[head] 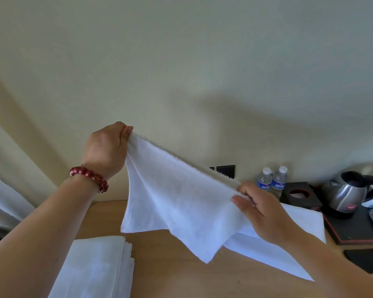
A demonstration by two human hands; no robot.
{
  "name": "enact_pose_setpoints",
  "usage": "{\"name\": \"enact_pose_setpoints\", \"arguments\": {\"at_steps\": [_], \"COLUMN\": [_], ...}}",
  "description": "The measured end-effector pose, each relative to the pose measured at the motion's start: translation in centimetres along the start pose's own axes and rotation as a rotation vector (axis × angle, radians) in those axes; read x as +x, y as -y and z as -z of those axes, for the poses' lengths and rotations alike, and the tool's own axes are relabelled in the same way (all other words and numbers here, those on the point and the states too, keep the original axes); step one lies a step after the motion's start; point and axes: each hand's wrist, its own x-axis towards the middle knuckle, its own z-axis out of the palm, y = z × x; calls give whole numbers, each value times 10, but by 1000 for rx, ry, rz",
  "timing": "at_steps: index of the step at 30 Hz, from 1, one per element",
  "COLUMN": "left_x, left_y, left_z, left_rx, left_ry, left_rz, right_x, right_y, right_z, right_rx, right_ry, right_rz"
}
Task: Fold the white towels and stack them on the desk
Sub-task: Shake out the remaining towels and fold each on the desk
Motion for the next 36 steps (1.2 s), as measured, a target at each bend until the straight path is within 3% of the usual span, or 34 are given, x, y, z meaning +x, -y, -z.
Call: {"name": "enact_pose_setpoints", "arguments": {"at_steps": [6,11,16,23,29,36], "left_x": [-3,-4,-11,-22,-28,-9], "left_y": [10,21,35,58,78,102], "left_z": [-7,-16,-30,-48,-64,-87], "left_rx": [-2,14,69,100,137,233], "left_ry": [34,85,175,260,399,492], "left_rz": [27,27,33,152,176,151], "right_x": [39,93,137,156,165,195], "right_y": [0,-6,2,-21,-27,-44], "right_z": [34,62,76,59,51,32], "right_rx": [69,-351,-526,-582,-498,-537], "right_ry": [-1,114,74,243,500,493], "right_rz": [-173,-243,-217,-194,-353,-395]}}
